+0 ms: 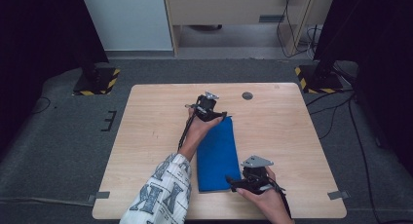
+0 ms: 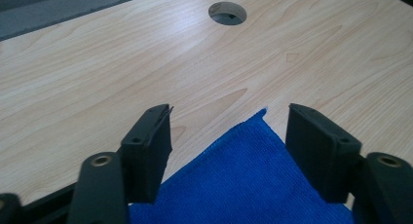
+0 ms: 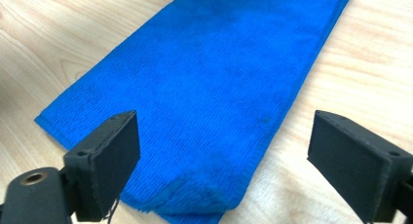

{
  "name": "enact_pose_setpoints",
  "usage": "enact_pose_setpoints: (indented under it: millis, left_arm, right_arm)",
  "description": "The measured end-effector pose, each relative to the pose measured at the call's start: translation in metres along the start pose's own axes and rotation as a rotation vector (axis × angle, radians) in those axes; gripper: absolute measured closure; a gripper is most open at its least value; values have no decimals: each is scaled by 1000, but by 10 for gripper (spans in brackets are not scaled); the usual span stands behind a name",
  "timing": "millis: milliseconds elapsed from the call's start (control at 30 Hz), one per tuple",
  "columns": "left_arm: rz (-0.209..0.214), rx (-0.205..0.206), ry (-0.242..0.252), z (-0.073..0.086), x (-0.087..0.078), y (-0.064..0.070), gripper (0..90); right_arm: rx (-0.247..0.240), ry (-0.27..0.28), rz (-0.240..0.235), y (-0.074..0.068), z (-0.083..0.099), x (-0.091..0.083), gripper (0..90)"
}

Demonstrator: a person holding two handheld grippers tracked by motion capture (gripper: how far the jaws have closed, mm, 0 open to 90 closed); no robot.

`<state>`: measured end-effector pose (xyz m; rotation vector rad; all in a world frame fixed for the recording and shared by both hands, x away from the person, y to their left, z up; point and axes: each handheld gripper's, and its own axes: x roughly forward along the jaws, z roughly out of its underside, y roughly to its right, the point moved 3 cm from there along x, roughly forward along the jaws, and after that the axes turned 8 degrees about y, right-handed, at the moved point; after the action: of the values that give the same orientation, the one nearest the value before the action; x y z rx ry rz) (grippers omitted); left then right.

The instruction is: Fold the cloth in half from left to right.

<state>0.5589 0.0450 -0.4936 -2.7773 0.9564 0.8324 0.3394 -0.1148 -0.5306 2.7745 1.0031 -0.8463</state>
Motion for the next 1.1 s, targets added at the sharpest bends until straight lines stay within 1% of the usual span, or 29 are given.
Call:
enact_pose_setpoints:
  millis: [33, 100, 167, 233, 267, 300, 333, 400, 467, 567, 600, 667, 700, 767, 867, 933, 967, 1000, 1033, 1100]
  left_arm:
    - [-1, 1, 2, 0, -2, -1, 287]
    - [7, -5, -12, 1, -6, -2, 246]
    - [6, -7, -17, 3, -8, -3, 208]
    - [-1, -21, -31, 9, -15, -4, 161]
    - [-1, -21, -31, 9, -15, -4, 149]
    - [6, -22, -39, 14, -21, -4, 136]
    - [4, -23, -41, 17, -25, -5, 126]
    - [5, -18, -36, 21, -31, -6, 114]
    - [13, -16, -30, 24, -37, -9, 94]
    - [19, -27, -10, 29, -45, -14, 85]
    - [21, -34, -10, 31, -48, -16, 83]
    - [17, -33, -16, 35, -52, -20, 84]
    - [15, -32, -18, 37, -54, -21, 84]
    - [19, -35, -12, 42, -57, -23, 84]
    - [5, -40, -10, 47, -58, -23, 87]
    - [10, -30, -13, 50, -59, -22, 93]
    - [5, -16, -22, 51, -60, -21, 94]
    - [2, -1, -30, 51, -61, -21, 94]
    - [0, 11, -30, 51, -62, -21, 96]
    - [-2, 25, -28, 51, -64, -20, 105]
  right_arm:
    - [2, 1, -3, 2, -1, 0, 106]
    - [11, 5, -6, 6, -2, 1, 90]
    - [11, 11, 1, 12, -3, 2, 84]
    - [0, 16, 19, 18, -5, 4, 78]
    - [0, 16, 19, 18, -5, 4, 78]
    - [15, 16, 16, 24, -7, 6, 80]
    - [17, 23, 13, 27, -8, 7, 80]
    - [27, 23, 9, 31, -11, 10, 85]
    - [18, 27, 3, 35, -14, 13, 90]
    - [23, 29, -11, 38, -20, 19, 92]
    - [22, 29, -14, 39, -22, 21, 95]
    - [20, 28, -21, 42, -28, 26, 97]
    - [7, 27, -27, 44, -31, 28, 95]
    - [2, 25, -42, 46, -36, 34, 84]
    - [11, 20, -35, 50, -43, 44, 91]
    - [17, 22, -28, 52, -49, 48, 100]
    - [12, 32, -25, 53, -53, 50, 106]
    - [6, 26, -22, 53, -56, 51, 105]
    - [-5, 24, -16, 54, -59, 52, 106]
    - [-5, 30, -9, 55, -65, 54, 110]
